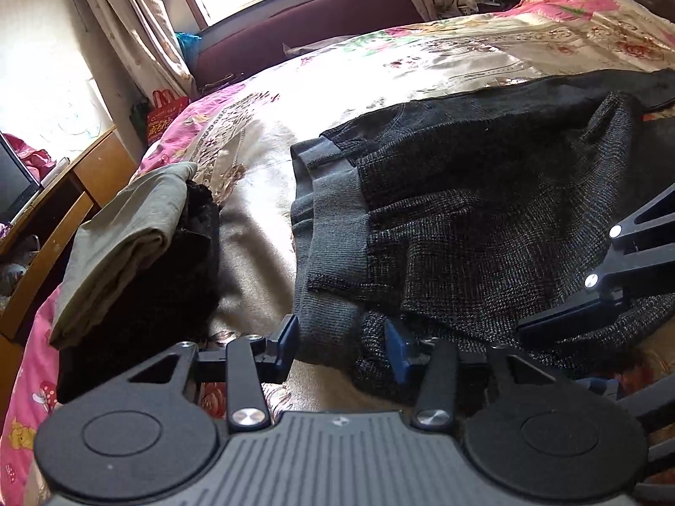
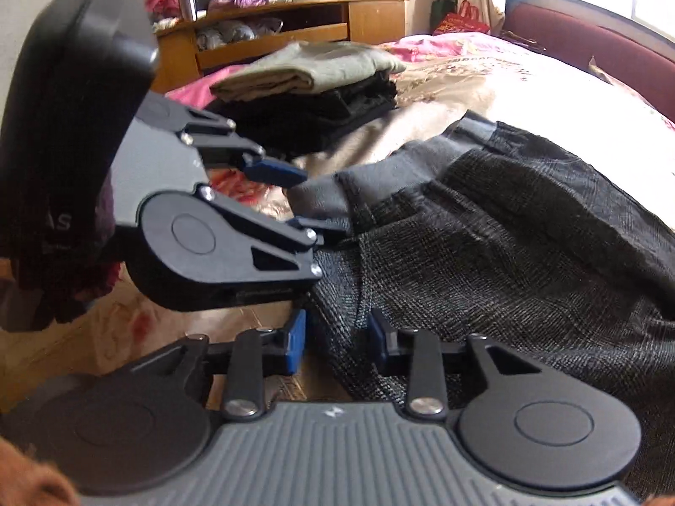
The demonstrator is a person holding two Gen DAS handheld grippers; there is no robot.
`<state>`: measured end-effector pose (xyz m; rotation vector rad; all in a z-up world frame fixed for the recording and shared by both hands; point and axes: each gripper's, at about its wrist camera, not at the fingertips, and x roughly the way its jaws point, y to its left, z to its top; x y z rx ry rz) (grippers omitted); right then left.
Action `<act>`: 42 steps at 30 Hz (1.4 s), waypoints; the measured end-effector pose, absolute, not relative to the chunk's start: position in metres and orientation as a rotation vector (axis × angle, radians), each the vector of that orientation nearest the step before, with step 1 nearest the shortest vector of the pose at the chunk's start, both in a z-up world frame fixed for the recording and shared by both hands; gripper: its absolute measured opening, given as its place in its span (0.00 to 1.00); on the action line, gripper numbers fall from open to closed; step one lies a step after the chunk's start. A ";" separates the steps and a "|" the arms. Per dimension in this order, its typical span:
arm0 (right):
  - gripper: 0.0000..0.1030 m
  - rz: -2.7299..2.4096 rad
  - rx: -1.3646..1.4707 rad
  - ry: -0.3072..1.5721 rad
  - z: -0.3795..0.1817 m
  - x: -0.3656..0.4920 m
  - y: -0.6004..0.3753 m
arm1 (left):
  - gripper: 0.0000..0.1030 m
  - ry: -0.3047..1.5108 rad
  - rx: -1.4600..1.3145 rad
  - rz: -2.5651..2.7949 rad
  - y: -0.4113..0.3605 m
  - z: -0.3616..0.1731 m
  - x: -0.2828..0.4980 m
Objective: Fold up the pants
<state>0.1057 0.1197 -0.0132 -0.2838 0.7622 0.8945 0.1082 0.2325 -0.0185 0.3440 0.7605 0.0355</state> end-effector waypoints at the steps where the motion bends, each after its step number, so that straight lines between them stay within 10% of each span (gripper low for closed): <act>1: 0.32 0.893 -0.248 0.762 -0.008 0.105 0.112 | 0.60 0.751 0.345 0.040 0.231 -0.016 0.105; 32: 0.37 -0.448 0.673 0.700 -0.043 0.159 -0.467 | 0.60 0.746 0.318 -0.728 -0.165 -0.038 0.182; 34: 0.04 -0.468 0.653 0.708 -0.041 0.167 -0.471 | 0.60 0.764 0.315 -0.733 -0.175 -0.039 0.190; 42: 0.03 -0.504 0.685 0.674 -0.014 0.130 -0.490 | 0.60 0.802 0.282 -0.775 -0.196 -0.039 0.201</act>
